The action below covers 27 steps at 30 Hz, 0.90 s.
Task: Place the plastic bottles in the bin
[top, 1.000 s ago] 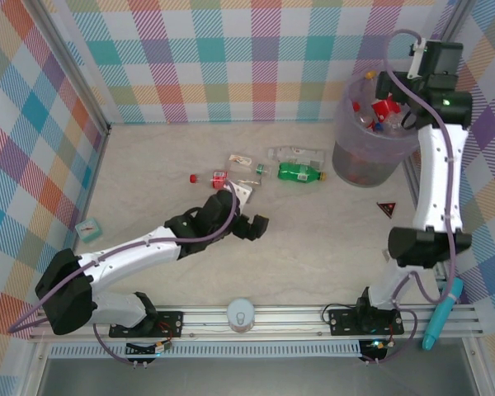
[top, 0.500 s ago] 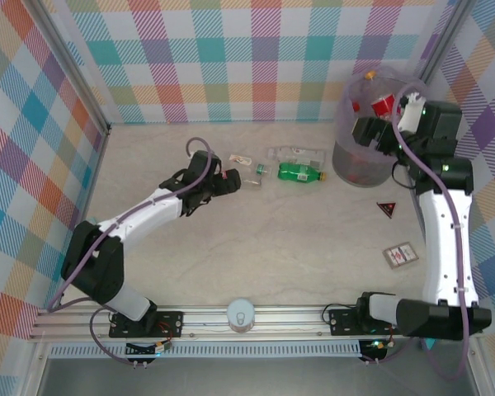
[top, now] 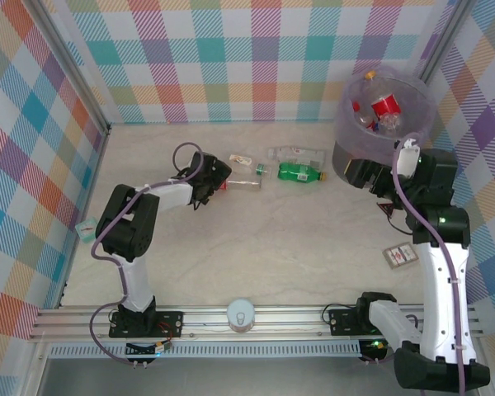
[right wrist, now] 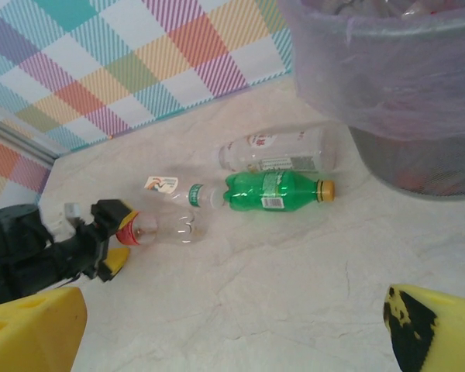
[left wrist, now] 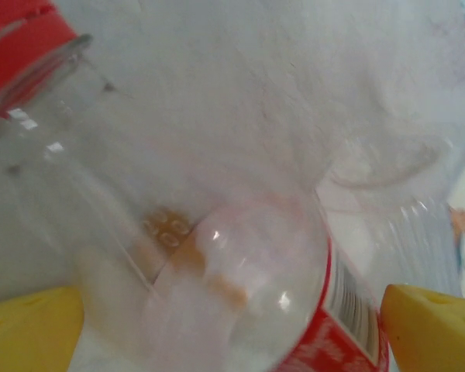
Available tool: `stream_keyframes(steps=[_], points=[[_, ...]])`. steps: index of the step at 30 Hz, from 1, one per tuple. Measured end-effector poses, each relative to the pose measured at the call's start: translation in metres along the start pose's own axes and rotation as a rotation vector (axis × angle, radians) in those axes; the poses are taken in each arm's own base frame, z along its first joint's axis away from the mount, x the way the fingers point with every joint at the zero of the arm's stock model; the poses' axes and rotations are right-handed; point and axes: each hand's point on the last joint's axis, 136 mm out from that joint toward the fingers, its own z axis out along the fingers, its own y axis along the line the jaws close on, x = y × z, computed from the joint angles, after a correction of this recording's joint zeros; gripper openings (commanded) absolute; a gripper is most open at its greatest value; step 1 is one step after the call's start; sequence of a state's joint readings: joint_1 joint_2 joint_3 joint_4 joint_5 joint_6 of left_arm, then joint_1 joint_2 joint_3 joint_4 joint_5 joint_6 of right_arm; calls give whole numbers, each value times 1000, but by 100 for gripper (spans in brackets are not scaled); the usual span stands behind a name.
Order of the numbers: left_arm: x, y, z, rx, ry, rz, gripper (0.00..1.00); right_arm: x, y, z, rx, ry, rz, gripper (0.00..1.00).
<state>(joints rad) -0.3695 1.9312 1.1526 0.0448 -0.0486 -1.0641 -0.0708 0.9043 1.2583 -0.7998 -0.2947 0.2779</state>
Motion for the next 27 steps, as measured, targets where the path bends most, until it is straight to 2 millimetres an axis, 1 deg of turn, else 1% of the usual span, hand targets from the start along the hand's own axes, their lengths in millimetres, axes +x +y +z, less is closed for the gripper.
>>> stream_keyframes(steps=[4,9,12,17,21,23,27], points=[[-4,1,2,0,-11,-78,89,5,8,-13,-27,-9,-7,98],[-4,7,5,-18,-21,-130,76,10,13,-23,-39,-12,-10,98],[-4,11,6,-23,-24,-145,71,12,13,-23,-40,-7,-6,98],[-5,11,4,0,-35,-152,67,22,7,-17,-34,23,13,98],[-3,11,2,22,-31,-118,64,30,3,-12,-26,49,39,97],[-2,8,1,45,-22,-87,63,32,3,-11,-30,55,45,97],[3,-11,-2,131,16,1,60,37,5,-9,-50,70,67,97]])
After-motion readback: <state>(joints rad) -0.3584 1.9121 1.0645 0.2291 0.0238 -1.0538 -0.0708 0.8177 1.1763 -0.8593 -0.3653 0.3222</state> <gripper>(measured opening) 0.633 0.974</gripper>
